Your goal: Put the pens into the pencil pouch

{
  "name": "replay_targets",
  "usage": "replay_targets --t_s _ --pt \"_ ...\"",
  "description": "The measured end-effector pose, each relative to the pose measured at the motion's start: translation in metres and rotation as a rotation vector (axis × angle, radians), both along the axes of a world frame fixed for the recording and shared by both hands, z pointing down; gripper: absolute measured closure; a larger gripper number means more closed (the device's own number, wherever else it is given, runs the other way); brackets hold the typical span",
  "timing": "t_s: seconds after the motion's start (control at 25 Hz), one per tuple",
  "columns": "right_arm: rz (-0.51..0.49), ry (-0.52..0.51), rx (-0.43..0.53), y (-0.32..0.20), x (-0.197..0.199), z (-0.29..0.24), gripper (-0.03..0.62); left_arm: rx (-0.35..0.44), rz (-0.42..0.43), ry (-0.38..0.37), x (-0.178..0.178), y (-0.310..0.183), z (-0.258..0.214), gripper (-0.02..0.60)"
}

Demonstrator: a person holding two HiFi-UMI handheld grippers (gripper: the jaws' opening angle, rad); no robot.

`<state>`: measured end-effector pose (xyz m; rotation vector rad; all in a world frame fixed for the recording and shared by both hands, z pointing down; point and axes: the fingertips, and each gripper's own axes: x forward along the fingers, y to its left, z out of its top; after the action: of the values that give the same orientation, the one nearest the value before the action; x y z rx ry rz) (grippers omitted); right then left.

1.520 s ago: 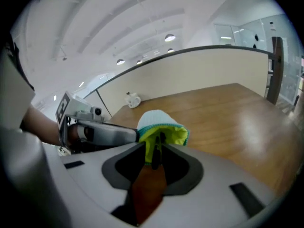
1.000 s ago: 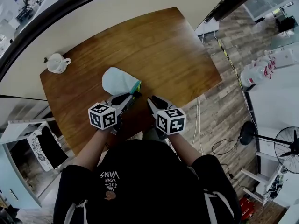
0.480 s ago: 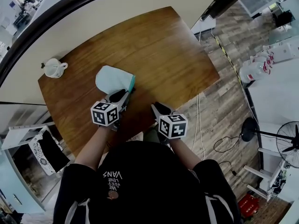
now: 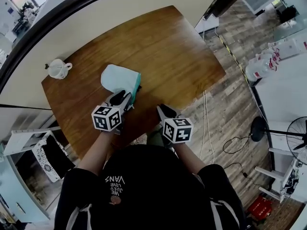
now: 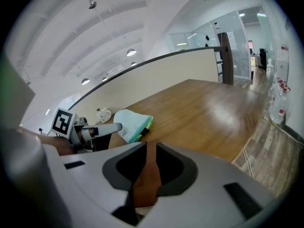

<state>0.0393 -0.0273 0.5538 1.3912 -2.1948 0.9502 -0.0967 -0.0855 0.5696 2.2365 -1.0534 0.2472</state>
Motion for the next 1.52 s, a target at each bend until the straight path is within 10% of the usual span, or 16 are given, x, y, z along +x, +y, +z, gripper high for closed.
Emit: replay_targets --t_s 0.84,1.52 --pt "0.082 -0.035 0.228 0.054 -0.032 -0.065 0.580 0.248 0.108 -0.073 -0.015 0.083 -0.093 0.525" --pt "-0.208 -0.006 0.262 0.098 -0.017 -0.092 0.582 0.251 0.000 -0.143 0.010 0.155 -0.125 0.571"
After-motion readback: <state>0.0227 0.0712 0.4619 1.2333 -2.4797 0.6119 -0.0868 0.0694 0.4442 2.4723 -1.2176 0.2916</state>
